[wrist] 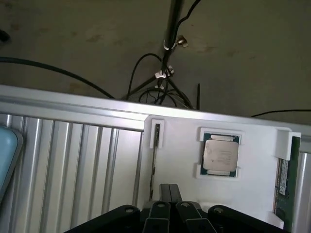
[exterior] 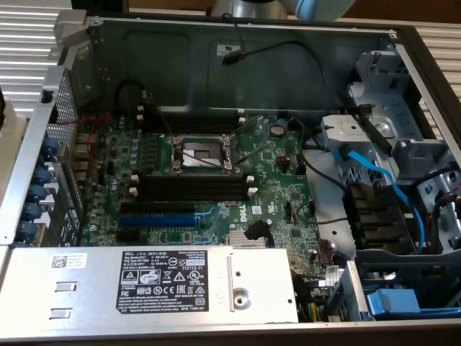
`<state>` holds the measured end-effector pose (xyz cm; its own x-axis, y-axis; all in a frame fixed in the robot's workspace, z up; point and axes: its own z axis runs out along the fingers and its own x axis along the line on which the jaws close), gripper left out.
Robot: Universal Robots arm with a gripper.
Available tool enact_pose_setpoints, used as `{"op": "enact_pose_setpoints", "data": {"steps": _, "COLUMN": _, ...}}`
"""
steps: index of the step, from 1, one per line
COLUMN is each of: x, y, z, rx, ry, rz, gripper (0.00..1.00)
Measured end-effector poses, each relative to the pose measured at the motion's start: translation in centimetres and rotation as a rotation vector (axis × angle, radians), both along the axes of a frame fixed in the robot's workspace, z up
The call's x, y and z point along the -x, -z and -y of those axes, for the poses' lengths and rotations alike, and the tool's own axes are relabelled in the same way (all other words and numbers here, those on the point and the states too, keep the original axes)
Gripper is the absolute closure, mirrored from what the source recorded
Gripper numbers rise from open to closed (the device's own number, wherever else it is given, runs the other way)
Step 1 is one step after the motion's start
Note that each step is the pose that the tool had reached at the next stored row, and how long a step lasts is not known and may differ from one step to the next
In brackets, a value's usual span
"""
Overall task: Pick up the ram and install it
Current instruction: 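Pick up the ram and move it above insertion slot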
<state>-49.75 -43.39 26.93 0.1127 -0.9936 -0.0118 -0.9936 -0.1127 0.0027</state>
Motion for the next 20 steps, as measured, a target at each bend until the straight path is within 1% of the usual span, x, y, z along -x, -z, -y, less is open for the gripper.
{"op": "enact_pose_setpoints", "data": {"steps": 1, "x": 0.0, "y": 0.2, "z": 0.06, "rx": -0.0001, "ry": 0.0, "rz": 0.0006, "gripper": 0.89}}
{"op": "enact_pose_setpoints", "data": {"steps": 16, "x": 0.0, "y": 2.93, "z": 0.1, "rx": 0.0, "ry": 0.0, "rz": 0.0013, "gripper": 0.89}}
{"op": "enact_pose_setpoints", "data": {"steps": 18, "x": 0.0, "y": 3.3, "z": 0.16, "rx": 0.0001, "ry": 0.0, "rz": 0.0013, "gripper": 0.89}}
{"op": "enact_pose_setpoints", "data": {"steps": 20, "x": 0.0, "y": 3.63, "z": 0.43, "rx": -0.0002, "ry": 0.0, "rz": 0.0013, "gripper": 0.89}}
